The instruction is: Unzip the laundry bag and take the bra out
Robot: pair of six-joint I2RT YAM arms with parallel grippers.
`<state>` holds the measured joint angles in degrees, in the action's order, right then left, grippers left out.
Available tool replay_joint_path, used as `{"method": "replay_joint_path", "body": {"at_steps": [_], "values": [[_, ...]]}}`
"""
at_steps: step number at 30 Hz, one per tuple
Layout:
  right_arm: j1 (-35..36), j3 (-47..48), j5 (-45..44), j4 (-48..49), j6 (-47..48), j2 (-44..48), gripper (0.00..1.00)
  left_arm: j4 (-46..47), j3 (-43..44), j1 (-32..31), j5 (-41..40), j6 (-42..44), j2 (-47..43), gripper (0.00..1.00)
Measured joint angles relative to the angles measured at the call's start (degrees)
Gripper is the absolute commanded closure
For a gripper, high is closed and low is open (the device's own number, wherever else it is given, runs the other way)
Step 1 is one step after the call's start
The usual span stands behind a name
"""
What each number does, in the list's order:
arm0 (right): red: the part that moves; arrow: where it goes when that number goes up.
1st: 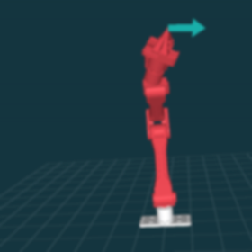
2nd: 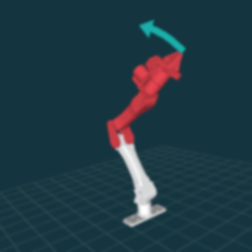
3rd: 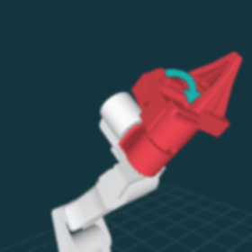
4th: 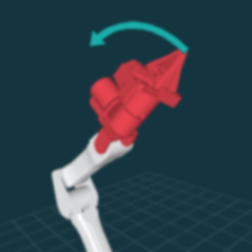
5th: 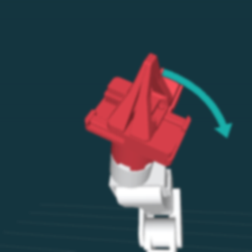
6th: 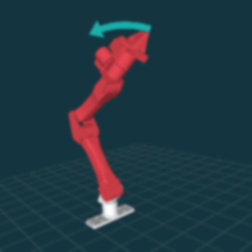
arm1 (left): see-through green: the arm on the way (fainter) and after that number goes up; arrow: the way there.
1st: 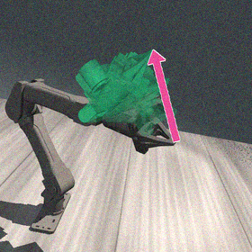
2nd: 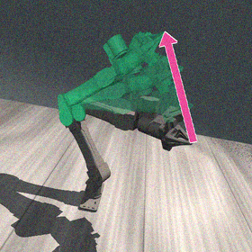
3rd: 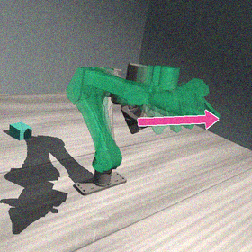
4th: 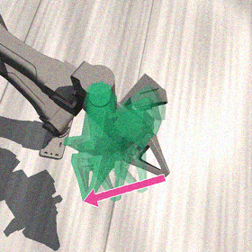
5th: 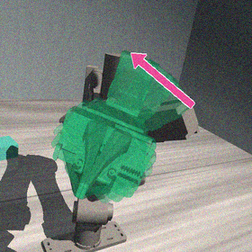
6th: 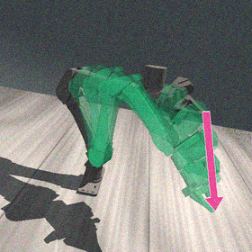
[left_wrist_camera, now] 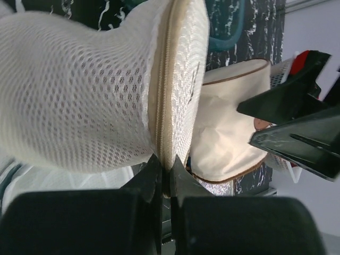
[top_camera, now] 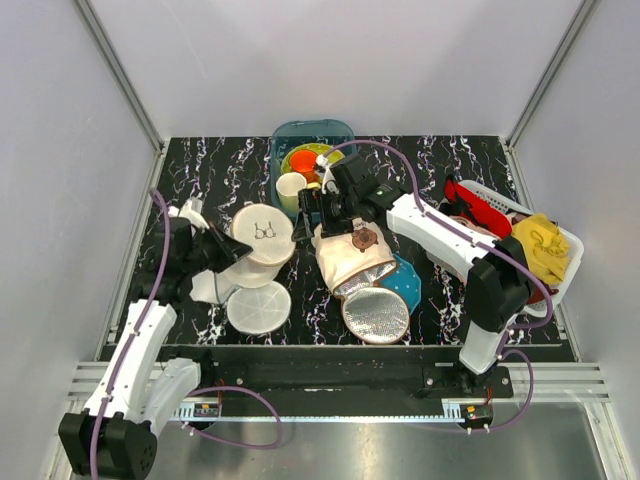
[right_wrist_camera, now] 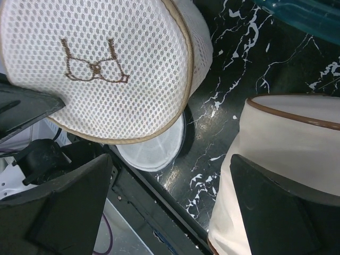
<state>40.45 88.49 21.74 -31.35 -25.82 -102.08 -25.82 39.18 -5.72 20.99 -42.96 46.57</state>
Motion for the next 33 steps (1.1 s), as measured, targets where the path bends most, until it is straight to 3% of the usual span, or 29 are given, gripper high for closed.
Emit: {"method": "replay_joint_path", "body": {"at_steps": [9, 17, 25, 33], "values": [[0.2, -0.9, 0.2, 1.8, 0.3, 1.9, 0.0, -1.9, 8.4, 0.1, 7.9, 9.2, 0.0, 1.0], [-2.0, -4.7, 2.3, 7.3, -0.5, 8.4, 0.0, -1.9, 10.4, 0.1, 17.1, 13.8, 0.3, 1.0], [-11.7, -7.9, 16.1, 12.3, -1.4, 9.3, 0.0, -1.6, 10.8, 0.1, 29.2, 15.6, 3.8, 1.0], [-11.3, -7.3, 26.1, 12.7, 0.4, 9.2, 0.02, -1.5, 13.9, -0.5, 39.0, 17.1, 6.9, 1.0]]}}
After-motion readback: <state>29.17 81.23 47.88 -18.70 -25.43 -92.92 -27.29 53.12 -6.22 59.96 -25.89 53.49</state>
